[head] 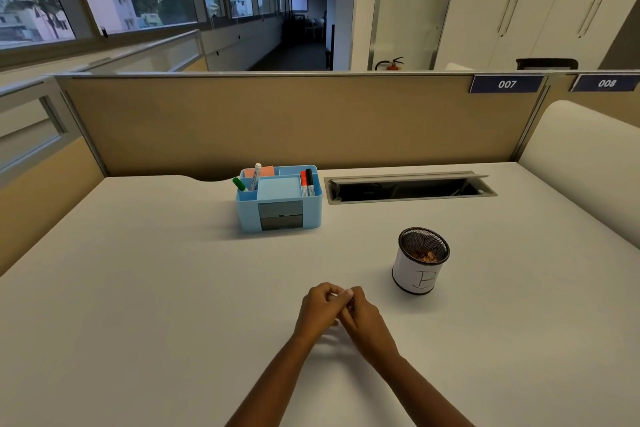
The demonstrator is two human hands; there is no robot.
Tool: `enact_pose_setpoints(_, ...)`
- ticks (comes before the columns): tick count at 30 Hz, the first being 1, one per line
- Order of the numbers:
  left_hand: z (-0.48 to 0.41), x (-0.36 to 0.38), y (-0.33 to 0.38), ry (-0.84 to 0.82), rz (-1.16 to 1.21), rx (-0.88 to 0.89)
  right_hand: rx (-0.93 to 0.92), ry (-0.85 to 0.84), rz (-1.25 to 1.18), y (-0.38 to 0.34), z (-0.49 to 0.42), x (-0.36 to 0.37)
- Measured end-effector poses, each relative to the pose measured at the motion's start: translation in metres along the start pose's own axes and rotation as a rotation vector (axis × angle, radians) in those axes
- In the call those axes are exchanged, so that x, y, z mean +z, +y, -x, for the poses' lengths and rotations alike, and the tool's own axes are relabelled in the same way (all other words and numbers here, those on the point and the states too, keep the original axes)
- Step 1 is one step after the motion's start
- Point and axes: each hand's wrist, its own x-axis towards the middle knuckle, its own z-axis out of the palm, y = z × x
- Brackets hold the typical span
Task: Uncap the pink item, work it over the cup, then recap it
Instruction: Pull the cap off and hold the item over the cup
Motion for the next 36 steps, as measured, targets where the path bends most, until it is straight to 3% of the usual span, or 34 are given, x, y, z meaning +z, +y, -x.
enact_pose_setpoints(8,0.003,0.002,0.003,0.057,0.015,0.016,-0.062,-0.011,0.137,0.005,0.001,-0.004)
enact_pose_setpoints(15,-0.001,0.002,0.004,0.249,0.010,0.085,0.002,0.005,-0.080,0.009,-0.001,-0.005)
enact_pose_setpoints(18,0.000,-0.001,-0.003,0.330,-0.206,0.185,0.087,0.038,-0.228,0.012,-0.003,-0.011)
enact_pose_setpoints(21,-0.001,-0.006,-0.017,0.292,-0.568,0.265,0.120,0.056,-0.312,0.015,-0.007,-0.022)
enact_pose_setpoints(26,0.004,-0.007,-0.021,0.324,-0.963,0.451,0.041,0.117,-0.325,0.006,-0.015,-0.053)
enact_pose_setpoints(31,0.000,-0.005,-0.027,0.288,-1.023,0.469,-0.041,0.209,-0.333,-0.006,-0.023,-0.095)
enact_pose_setpoints(36,-0.015,0.002,-0.028,0.157,-1.007,0.345,-0.007,0.360,-0.217,-0.004,-0.035,-0.139)
